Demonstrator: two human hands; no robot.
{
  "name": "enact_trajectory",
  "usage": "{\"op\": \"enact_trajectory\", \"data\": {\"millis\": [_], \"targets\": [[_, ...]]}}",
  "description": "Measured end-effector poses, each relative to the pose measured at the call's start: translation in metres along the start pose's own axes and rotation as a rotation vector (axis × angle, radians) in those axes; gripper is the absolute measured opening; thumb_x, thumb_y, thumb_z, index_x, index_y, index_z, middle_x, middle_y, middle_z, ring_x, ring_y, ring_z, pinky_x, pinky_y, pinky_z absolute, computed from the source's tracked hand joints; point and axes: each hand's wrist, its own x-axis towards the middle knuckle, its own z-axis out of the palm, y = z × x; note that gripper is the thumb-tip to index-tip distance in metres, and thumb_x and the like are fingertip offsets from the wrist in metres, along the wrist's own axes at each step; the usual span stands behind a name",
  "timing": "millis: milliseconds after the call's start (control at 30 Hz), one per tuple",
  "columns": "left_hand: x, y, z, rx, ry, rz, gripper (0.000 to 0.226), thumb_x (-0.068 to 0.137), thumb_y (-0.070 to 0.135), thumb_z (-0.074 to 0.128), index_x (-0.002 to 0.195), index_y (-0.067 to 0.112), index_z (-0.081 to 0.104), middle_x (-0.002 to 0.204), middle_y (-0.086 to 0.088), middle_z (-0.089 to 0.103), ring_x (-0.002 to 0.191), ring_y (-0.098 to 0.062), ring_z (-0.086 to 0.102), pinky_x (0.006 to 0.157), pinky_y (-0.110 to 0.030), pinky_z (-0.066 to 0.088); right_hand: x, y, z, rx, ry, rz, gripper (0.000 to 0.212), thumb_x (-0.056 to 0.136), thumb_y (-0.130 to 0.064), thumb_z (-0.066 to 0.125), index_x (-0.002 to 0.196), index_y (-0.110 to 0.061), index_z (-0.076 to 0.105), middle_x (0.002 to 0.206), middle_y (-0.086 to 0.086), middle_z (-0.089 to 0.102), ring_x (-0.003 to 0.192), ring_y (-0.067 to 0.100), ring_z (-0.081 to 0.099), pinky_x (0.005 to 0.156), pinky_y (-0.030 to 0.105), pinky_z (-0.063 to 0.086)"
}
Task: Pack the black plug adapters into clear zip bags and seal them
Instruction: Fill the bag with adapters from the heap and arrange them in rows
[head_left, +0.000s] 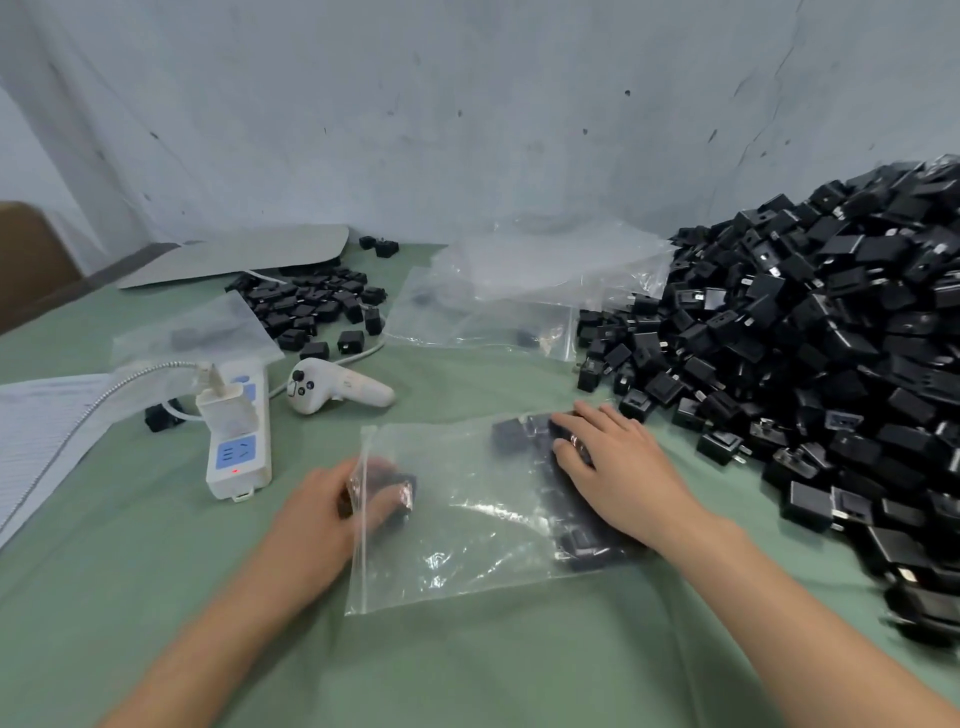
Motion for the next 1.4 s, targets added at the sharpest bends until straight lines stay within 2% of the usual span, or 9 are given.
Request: {"op": "enact_trajectory", "data": {"millis": [167,300,567,767,967,1100,1267,1367,1400], "targets": [[-0.001,-0.01,-0.005,0.146,0.012,0.113,0.032,0.08,0.07,0.051,0.104,0.051,0.061,0.105,0.032,0.061,0.108,0.002,0.054,0.091,-0.026,0.045,0.001,0.001,0.001,0.003,-0.003,0.001,0.048,0.106,-0.046,0.03,0.153,-0.036,0.033,0.164,-0.006,0.023,0.153,0.018,0.014,0.122,0.036,0.008],[-0.017,-0.019,-0.015,0.287,-0.045,0.292,0.022,0.094,0.06,0.046,0.109,0.055,0.061,0.119,0.035,0.057,0.115,0.008,0.048,0.094,-0.008,0.034,0.001,0.001,0.002,-0.002,-0.003,-0.001,0.049,0.106,-0.046,0.029,0.153,-0.036,0.032,0.165,-0.006,0.023,0.152,0.018,0.014,0.122,0.036,0.007],[0.02,-0.01,0.005,0.309,-0.121,0.337,0.039,0.091,0.041,0.066,0.114,0.069,0.051,0.109,0.033,0.058,0.103,0.008,0.054,0.084,-0.012,0.041,0.0,0.0,0.003,0.006,0.007,-0.002,0.048,0.106,-0.044,0.03,0.152,-0.035,0.035,0.164,-0.006,0.025,0.151,0.016,0.015,0.122,0.034,0.006],[0.043,0.027,0.02,0.332,-0.114,0.578,0.026,0.086,0.044,0.062,0.095,0.023,0.073,0.087,0.023,0.061,0.075,0.003,0.055,0.082,-0.006,0.039,0.001,0.001,0.003,-0.002,0.011,-0.007,0.048,0.106,-0.044,0.029,0.153,-0.035,0.033,0.164,-0.006,0.024,0.152,0.017,0.015,0.122,0.035,0.006],[0.049,0.028,0.041,0.308,-0.117,0.582,0.027,0.083,0.044,0.074,0.108,0.037,0.067,0.097,0.039,0.059,0.1,0.021,0.054,0.087,0.004,0.033,0.0,0.001,0.003,-0.009,0.004,-0.009,0.048,0.106,-0.044,0.028,0.153,-0.035,0.032,0.164,-0.006,0.024,0.151,0.018,0.014,0.122,0.035,0.006],[0.062,0.012,0.063,0.29,-0.162,0.285,0.055,0.09,0.056,0.056,0.137,0.027,0.054,0.134,0.015,0.053,0.131,-0.011,0.048,0.101,-0.006,0.029,0.0,0.002,0.003,-0.004,-0.006,-0.009,0.049,0.106,-0.045,0.027,0.153,-0.034,0.031,0.164,-0.005,0.023,0.152,0.018,0.013,0.122,0.037,0.005],[0.065,0.02,0.069,0.198,-0.183,0.369,0.055,0.087,0.065,0.054,0.12,0.023,0.064,0.109,0.023,0.062,0.1,-0.006,0.057,0.08,-0.011,0.04,0.0,0.001,0.003,-0.01,-0.005,-0.009,0.049,0.106,-0.045,0.027,0.153,-0.034,0.032,0.164,-0.004,0.023,0.152,0.02,0.014,0.122,0.038,0.006],[0.064,0.026,0.067,0.107,-0.157,0.488,0.006,0.09,0.024,0.07,0.088,0.028,0.066,0.08,0.017,0.068,0.07,0.006,0.062,0.059,-0.008,0.043,0.001,0.002,0.004,-0.015,-0.014,-0.013,0.049,0.106,-0.044,0.026,0.154,-0.034,0.031,0.165,-0.004,0.022,0.152,0.02,0.013,0.122,0.039,0.006],[0.067,0.023,0.071,0.111,-0.182,0.474,0.018,0.09,0.013,0.071,0.088,0.028,0.061,0.083,0.022,0.067,0.071,0.012,0.059,0.058,-0.013,0.043,0.001,0.002,0.004,-0.017,-0.018,-0.013,0.049,0.106,-0.044,0.025,0.154,-0.033,0.03,0.165,-0.004,0.022,0.152,0.021,0.012,0.123,0.04,0.006]]}}
